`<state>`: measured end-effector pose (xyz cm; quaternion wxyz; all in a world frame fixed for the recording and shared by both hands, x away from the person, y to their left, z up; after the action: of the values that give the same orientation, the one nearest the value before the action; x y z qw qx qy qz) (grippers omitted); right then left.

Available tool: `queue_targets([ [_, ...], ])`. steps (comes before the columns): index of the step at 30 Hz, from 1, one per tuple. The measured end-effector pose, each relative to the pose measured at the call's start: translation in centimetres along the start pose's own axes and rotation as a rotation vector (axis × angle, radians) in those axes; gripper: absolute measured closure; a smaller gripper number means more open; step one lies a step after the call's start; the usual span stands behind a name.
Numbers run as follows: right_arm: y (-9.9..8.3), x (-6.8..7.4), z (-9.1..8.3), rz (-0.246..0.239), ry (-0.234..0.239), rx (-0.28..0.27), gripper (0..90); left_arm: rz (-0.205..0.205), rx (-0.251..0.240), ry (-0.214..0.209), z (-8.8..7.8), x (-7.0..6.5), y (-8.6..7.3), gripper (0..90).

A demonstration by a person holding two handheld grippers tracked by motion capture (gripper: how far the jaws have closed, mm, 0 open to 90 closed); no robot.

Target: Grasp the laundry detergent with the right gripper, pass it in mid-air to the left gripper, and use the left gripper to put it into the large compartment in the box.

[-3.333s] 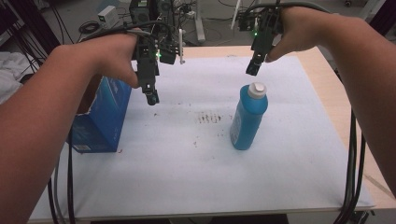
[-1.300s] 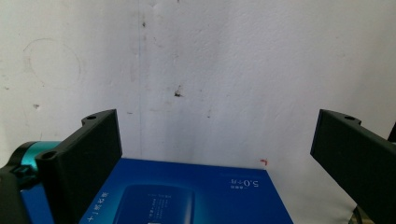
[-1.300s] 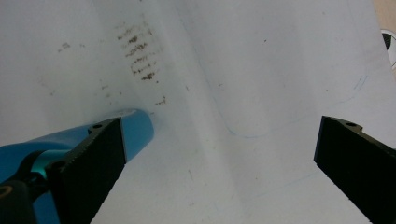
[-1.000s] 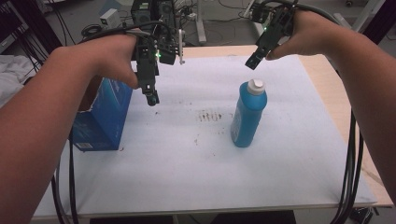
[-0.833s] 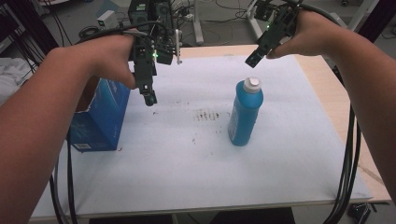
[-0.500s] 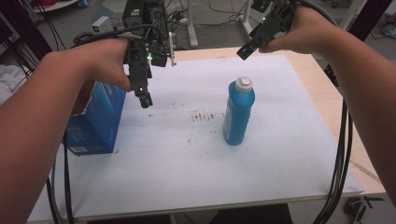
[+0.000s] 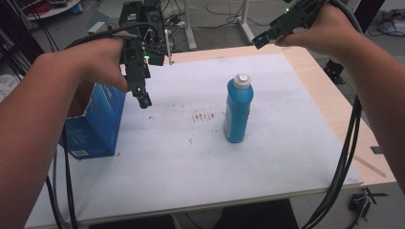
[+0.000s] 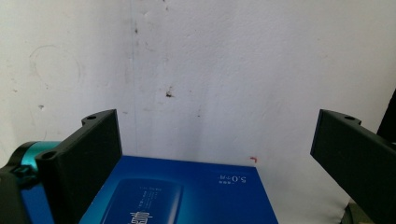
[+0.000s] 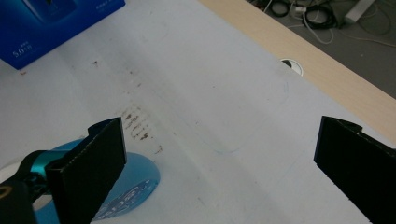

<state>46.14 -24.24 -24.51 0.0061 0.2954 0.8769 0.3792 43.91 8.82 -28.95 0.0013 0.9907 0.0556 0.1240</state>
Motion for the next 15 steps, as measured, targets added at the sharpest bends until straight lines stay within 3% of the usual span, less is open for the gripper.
queue_targets([
  [1,-0.9,0.4,-0.6,0.018,-0.015,-0.047,1.6,0.001,-0.002,0.001,-0.1,-0.1,0.0,1.8],
  [2,-0.9,0.4,-0.6,0.018,-0.015,-0.047,1.6,0.004,-0.001,0.002,-0.2,-0.2,0.0,1.8],
  [5,-2.8,1.3,-1.5,0.035,-0.037,-0.116,1.6,0.013,-0.004,0.006,-0.3,-0.5,0.1,1.9],
  [15,-5.3,2.8,-1.0,0.038,-0.044,-0.115,1.6,0.026,-0.009,0.012,-0.7,-1.1,0.3,1.8],
])
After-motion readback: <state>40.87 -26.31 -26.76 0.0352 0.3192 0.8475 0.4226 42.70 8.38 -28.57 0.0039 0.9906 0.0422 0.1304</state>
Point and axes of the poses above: each handheld gripper's, and its own axes: z roughly forward along the jaws, y roughly out of its top, x roughly to its left, the point moved 1 cm from there along z, roughly forward along the jaws, and after that the axes turned 14 degrees about y, right-handed, at the moved point
